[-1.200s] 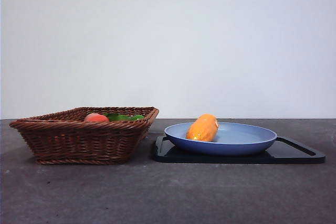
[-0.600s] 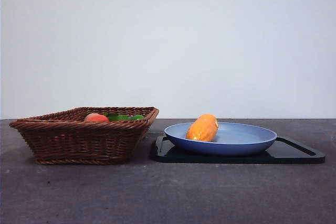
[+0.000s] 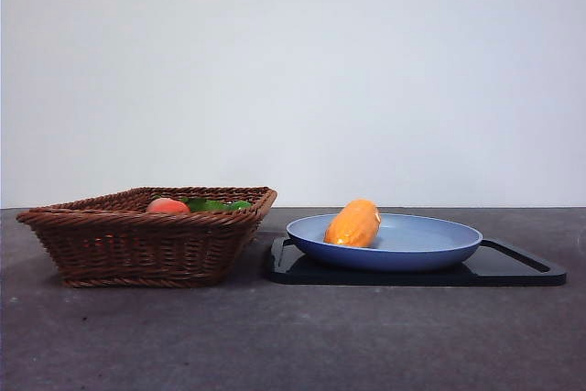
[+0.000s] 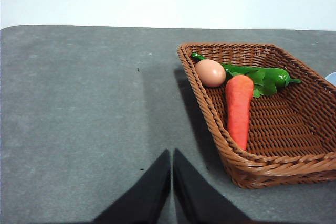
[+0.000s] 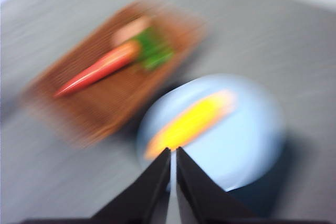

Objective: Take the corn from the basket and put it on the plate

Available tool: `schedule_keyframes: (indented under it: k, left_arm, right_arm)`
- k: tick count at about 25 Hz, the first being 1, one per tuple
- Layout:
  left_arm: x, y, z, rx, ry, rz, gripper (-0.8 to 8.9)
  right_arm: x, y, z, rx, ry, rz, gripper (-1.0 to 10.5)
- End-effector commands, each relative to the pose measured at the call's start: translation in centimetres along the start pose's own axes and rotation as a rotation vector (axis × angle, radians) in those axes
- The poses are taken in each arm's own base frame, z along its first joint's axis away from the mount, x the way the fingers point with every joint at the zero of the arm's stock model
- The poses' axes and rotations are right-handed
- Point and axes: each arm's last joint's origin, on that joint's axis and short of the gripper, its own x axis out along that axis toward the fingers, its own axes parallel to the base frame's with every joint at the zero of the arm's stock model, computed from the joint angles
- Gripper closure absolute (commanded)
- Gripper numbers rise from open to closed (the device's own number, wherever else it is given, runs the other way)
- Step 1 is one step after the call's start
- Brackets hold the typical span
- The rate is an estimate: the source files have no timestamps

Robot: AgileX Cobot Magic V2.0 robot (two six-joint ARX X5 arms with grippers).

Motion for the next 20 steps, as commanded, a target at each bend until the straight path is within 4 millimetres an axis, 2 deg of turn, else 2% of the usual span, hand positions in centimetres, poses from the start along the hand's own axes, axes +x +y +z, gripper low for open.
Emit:
schedule_keyframes:
  k: [1, 4, 7, 13, 20]
  left_arm:
    - [0.3, 0.1, -1.0, -0.014, 0.031, 0.002, 8.07]
    - [0.3, 0.1, -1.0, -0.014, 0.031, 0.002, 8.07]
    - [0.3, 0.1, -1.0, -0.014, 0.031, 0.002, 8.07]
    - [0.3, 0.1, -1.0, -0.014, 0.032, 0.002, 8.07]
    - [0.3, 0.1, -1.0, -0.014, 0.031, 0.002, 8.07]
  right_arm:
    - [-1.0, -1.4, 0.4, -0.019, -0.119, -0.06, 9.4]
    - [-2.1, -3.5, -1.4, 0.009, -0.261, -0.172, 9.4]
    - [-3.3, -4.8, -5.3, 0.025, -0.378, -0.316, 9.4]
    - [-3.7, -4.9, -10.6, -0.016, -0.467, -0.431, 9.4]
    - [-2.5, -5.1, -15.6, -0.023, -0.474, -0.507, 9.4]
